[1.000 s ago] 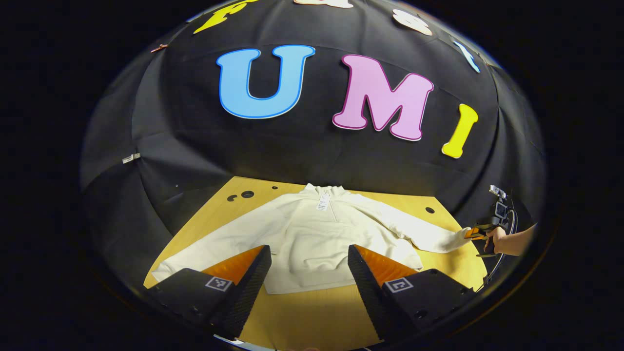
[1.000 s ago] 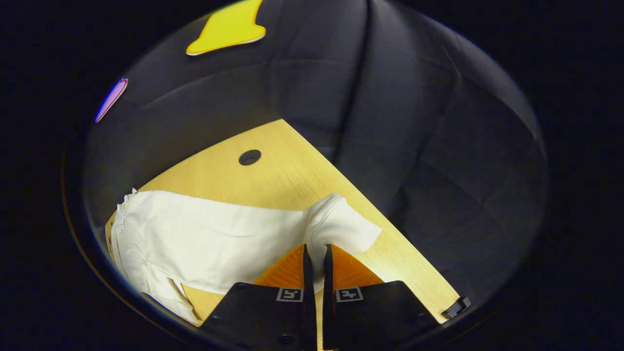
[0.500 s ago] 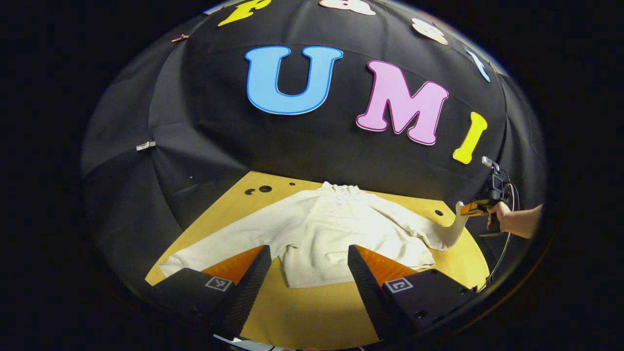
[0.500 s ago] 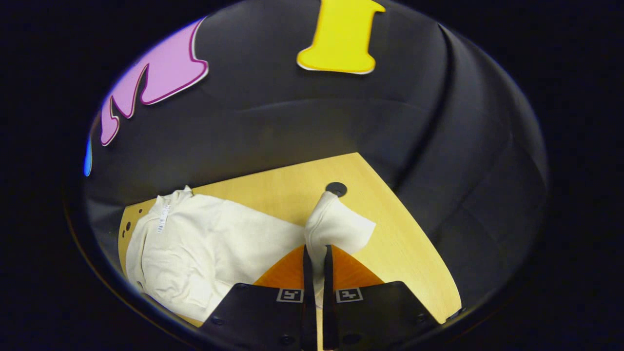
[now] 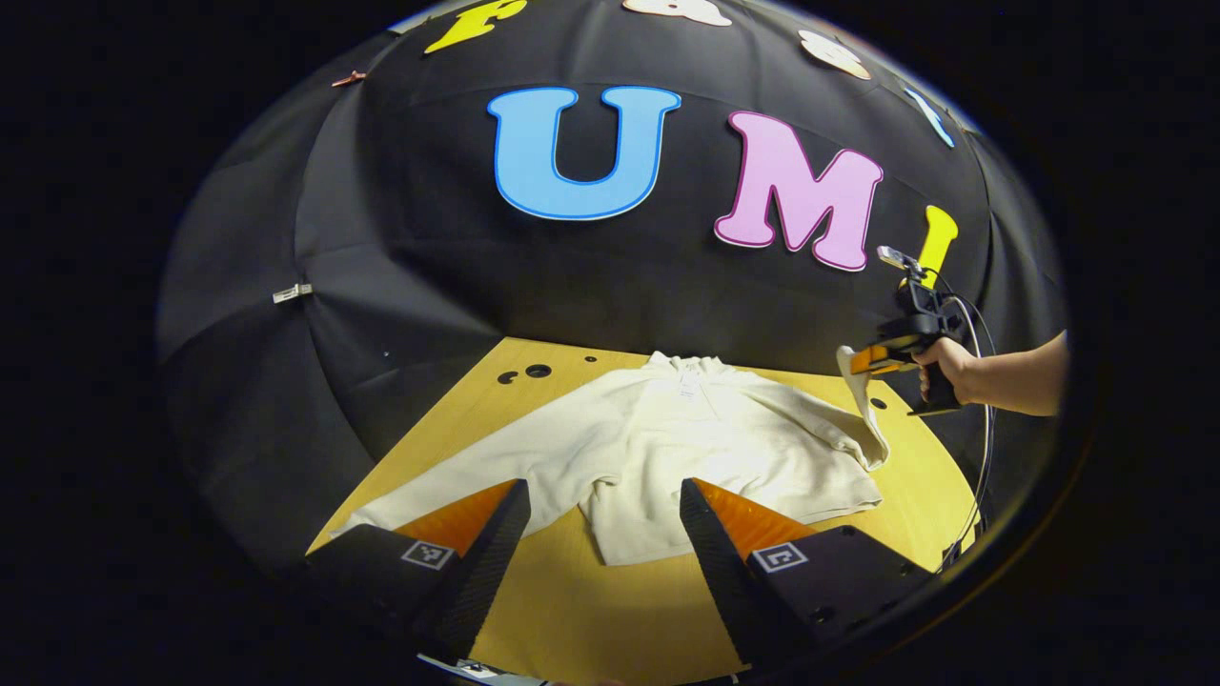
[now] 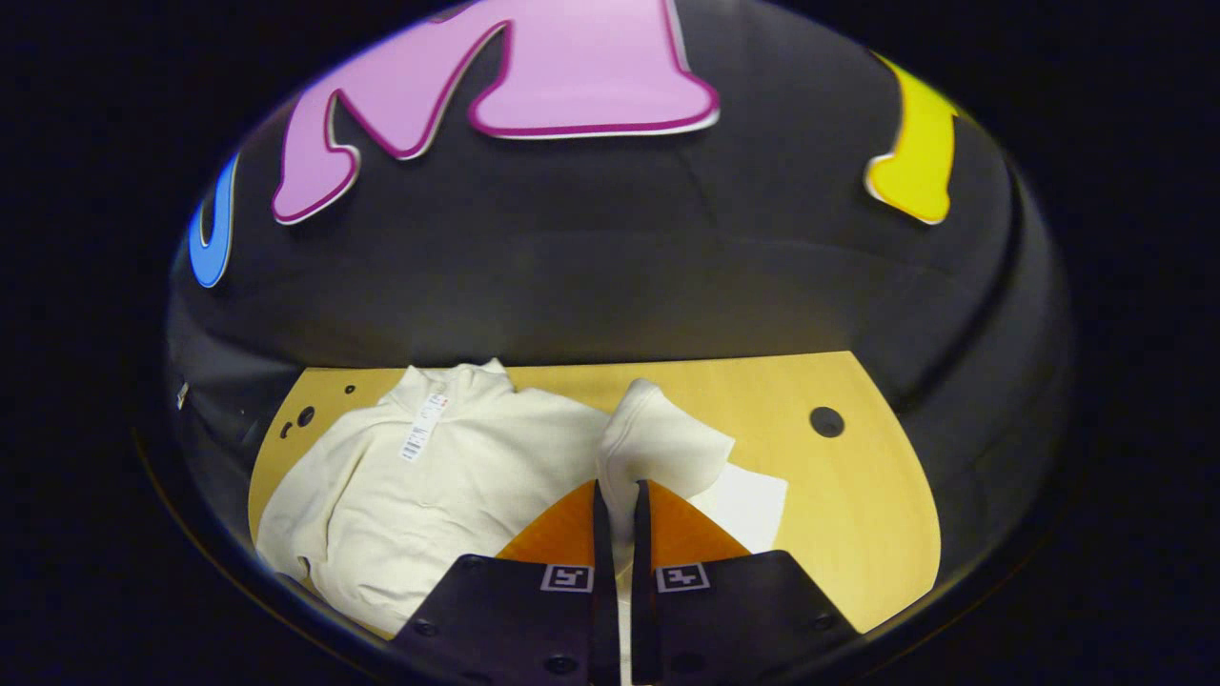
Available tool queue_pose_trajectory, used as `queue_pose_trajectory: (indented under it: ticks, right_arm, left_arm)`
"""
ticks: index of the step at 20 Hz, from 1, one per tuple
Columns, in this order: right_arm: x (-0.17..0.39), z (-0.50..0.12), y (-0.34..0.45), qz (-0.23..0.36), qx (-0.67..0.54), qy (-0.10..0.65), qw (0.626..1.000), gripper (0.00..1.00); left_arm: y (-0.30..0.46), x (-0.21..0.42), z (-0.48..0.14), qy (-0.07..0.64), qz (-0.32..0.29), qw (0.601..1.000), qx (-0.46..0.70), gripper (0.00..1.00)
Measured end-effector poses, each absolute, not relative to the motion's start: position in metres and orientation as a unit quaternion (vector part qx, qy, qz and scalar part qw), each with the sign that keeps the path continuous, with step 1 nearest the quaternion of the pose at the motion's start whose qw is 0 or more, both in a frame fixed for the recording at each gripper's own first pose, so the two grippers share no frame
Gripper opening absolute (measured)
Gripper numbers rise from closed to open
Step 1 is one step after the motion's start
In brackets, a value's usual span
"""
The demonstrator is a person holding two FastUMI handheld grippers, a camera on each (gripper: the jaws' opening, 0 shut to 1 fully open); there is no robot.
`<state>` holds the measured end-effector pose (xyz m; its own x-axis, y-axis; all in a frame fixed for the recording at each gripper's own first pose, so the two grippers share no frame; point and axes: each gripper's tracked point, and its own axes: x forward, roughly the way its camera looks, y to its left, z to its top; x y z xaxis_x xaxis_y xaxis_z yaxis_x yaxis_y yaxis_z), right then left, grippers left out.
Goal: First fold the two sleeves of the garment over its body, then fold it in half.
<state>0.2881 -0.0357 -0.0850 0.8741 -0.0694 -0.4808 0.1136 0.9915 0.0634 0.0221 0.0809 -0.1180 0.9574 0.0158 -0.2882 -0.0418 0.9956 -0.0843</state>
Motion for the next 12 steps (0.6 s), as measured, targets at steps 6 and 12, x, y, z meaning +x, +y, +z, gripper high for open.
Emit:
queue_pose_trajectory:
  ticks: [6,12]
  right_arm:
    - [0.331,-0.097,0.076,0.017,0.018,0.259,0.966,0.09]
    - [0.347,-0.119,0.179,0.063,0.029,0.283,0.957,0.09]
  left_arm:
    - [0.105,0.026,-0.134,0.151,0.038,0.985,-0.067,0.98]
    - [0.138,0.024,-0.150,0.156,0.081,0.980,-0.093,0.98]
